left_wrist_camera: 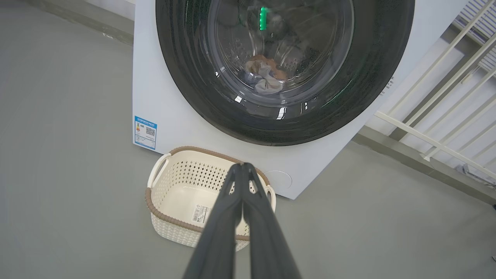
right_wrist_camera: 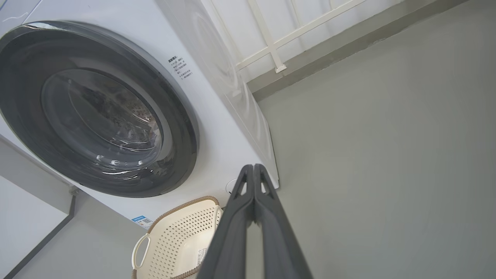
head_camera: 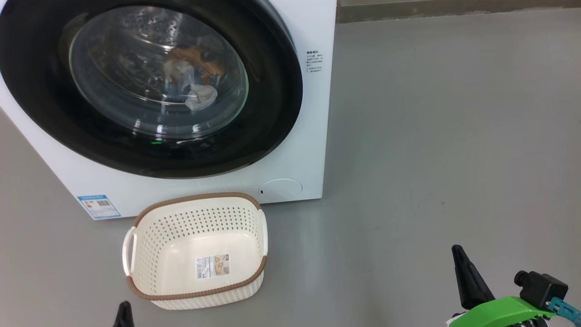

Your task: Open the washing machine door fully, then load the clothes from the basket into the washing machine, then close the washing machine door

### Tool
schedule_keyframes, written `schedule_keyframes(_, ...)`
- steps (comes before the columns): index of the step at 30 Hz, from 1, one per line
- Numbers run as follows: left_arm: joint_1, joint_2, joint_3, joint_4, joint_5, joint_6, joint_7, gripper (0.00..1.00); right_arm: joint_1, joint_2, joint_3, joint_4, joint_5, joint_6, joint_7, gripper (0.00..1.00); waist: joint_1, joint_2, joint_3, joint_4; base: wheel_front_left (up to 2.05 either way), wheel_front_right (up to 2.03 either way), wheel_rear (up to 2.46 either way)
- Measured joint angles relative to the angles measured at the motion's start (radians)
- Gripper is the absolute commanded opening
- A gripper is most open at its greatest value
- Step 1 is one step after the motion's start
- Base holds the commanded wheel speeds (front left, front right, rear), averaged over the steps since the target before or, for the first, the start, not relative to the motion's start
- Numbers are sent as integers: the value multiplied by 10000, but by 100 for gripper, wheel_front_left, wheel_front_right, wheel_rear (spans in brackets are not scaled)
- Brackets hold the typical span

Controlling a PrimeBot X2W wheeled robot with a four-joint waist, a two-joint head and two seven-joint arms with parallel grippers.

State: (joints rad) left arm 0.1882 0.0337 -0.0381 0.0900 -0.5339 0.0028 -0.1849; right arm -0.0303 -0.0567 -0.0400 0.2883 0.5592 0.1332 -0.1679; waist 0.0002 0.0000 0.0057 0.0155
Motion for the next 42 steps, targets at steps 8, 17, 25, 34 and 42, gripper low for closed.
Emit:
schedule_keyframes(8,-296,42,13,127,-926,-90,186,0,-5,12,-59,-12,809,0,186,0,0,0,-2,-13,0,0,0)
schedule_keyframes(17,-428,73,42,272,-2002,-247,431,0,-17,21,-132,-21,1814,0,483,0,0,0,-4,-27,0,0,0)
schedule_keyframes(25,-617,138,84,403,-2794,-316,612,0,-53,29,-224,-31,2591,0,702,0,0,0,-6,-39,0,0,0)
schedule_keyframes(34,-817,153,142,560,-3854,-426,836,0,-70,46,-330,-40,3488,0,957,0,-1,0,-8,-54,0,0,0)
schedule_keyframes(42,-1026,188,207,702,-4730,-527,1035,0,-75,54,-389,-50,4424,0,1177,0,-1,0,-10,-66,0,0,0)
